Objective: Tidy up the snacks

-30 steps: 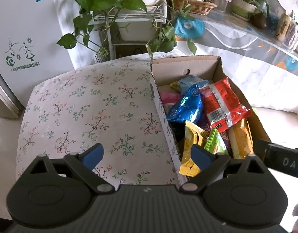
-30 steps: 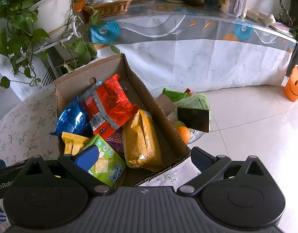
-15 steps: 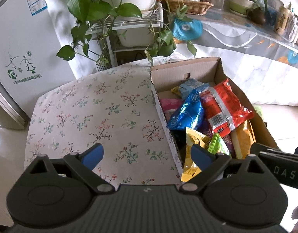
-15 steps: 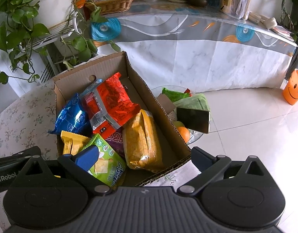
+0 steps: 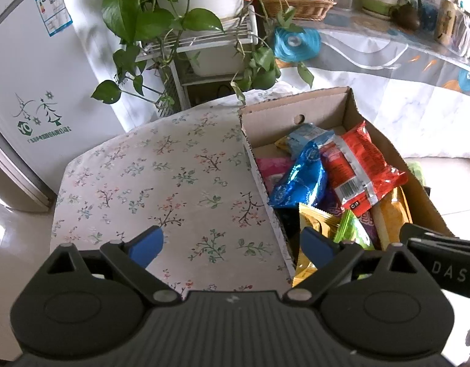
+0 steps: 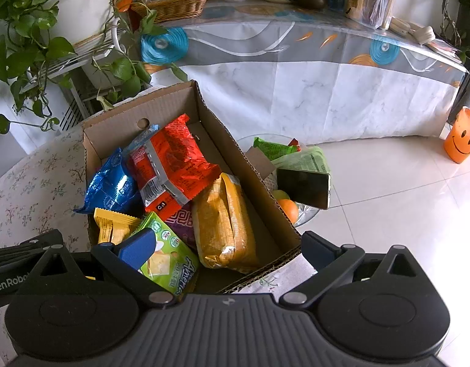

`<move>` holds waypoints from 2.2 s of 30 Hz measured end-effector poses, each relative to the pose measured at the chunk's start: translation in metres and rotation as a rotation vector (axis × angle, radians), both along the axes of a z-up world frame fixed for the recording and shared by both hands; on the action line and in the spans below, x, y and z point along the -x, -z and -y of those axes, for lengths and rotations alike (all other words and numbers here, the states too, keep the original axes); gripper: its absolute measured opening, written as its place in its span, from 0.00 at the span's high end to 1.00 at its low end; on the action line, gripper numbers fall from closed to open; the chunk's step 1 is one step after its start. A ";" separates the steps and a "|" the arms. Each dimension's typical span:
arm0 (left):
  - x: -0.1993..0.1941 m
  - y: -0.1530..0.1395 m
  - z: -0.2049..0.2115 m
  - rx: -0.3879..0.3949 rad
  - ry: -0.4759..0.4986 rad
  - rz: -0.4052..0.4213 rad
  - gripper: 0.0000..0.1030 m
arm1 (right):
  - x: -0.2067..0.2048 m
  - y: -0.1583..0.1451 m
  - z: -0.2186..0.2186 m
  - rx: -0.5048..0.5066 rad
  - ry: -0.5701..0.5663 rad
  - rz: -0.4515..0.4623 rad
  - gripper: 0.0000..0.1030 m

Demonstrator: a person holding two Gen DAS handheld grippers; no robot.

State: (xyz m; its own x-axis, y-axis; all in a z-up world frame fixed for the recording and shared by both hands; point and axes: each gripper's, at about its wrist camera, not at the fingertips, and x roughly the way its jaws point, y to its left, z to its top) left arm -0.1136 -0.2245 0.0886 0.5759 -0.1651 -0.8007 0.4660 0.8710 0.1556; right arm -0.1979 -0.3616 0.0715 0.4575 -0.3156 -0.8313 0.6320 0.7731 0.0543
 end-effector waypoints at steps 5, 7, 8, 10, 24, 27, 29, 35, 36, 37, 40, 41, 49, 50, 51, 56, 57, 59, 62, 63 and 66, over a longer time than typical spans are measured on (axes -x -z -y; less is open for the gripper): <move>-0.001 0.000 0.001 -0.007 0.006 0.005 0.07 | -0.001 0.000 0.000 -0.003 0.001 0.000 0.00; -0.002 0.000 0.001 -0.009 0.008 0.001 0.07 | -0.001 0.000 0.000 -0.001 0.001 -0.001 0.00; -0.002 0.001 0.000 -0.008 0.008 0.000 0.07 | -0.002 0.000 0.000 -0.001 0.001 -0.002 0.00; -0.003 0.001 0.000 -0.008 0.009 0.001 0.07 | -0.002 0.000 0.000 -0.004 0.002 -0.003 0.00; -0.007 0.003 0.000 -0.016 0.010 -0.002 0.07 | -0.007 0.002 -0.004 -0.004 0.002 -0.014 0.00; -0.009 0.004 0.000 -0.017 0.010 -0.005 0.07 | -0.009 0.002 -0.005 -0.003 0.000 -0.018 0.00; -0.010 0.004 -0.001 -0.021 0.013 -0.002 0.07 | -0.010 0.003 -0.005 -0.005 -0.002 -0.021 0.00; -0.011 0.006 -0.003 -0.029 0.018 -0.002 0.07 | -0.013 0.003 -0.008 0.006 -0.016 -0.032 0.00; -0.011 0.006 -0.003 -0.029 0.019 -0.002 0.07 | -0.014 0.003 -0.009 0.008 -0.018 -0.033 0.00; -0.011 0.007 -0.004 -0.029 0.019 -0.002 0.07 | -0.015 0.004 -0.009 0.010 -0.019 -0.035 0.00; -0.012 0.008 -0.008 -0.035 0.023 0.000 0.07 | -0.016 0.004 -0.011 0.016 -0.025 -0.040 0.00; -0.012 0.008 -0.009 -0.036 0.023 -0.002 0.07 | -0.017 0.004 -0.012 0.019 -0.028 -0.043 0.00; -0.019 0.013 -0.023 -0.035 0.010 -0.014 0.07 | -0.026 0.004 -0.023 0.035 -0.066 -0.060 0.00; -0.020 0.013 -0.024 -0.036 0.009 -0.013 0.07 | -0.027 0.004 -0.025 0.035 -0.068 -0.061 0.00; -0.020 0.013 -0.025 -0.037 0.008 -0.011 0.07 | -0.028 0.004 -0.026 0.035 -0.069 -0.061 0.00; -0.024 0.012 -0.032 -0.027 0.012 -0.020 0.07 | -0.033 0.004 -0.031 0.040 -0.075 -0.062 0.00; -0.025 0.012 -0.033 -0.026 0.013 -0.023 0.07 | -0.033 0.004 -0.033 0.043 -0.079 -0.062 0.00; -0.026 0.012 -0.037 -0.024 0.014 -0.023 0.07 | -0.036 0.004 -0.036 0.048 -0.086 -0.064 0.00; -0.027 0.011 -0.043 -0.022 0.015 -0.020 0.07 | -0.040 0.005 -0.041 0.051 -0.098 -0.068 0.00; -0.028 0.011 -0.046 -0.017 0.016 -0.024 0.06 | -0.042 0.005 -0.044 0.054 -0.103 -0.071 0.00; -0.029 0.011 -0.053 -0.021 0.019 -0.019 0.06 | -0.047 0.006 -0.052 0.071 -0.120 -0.078 0.00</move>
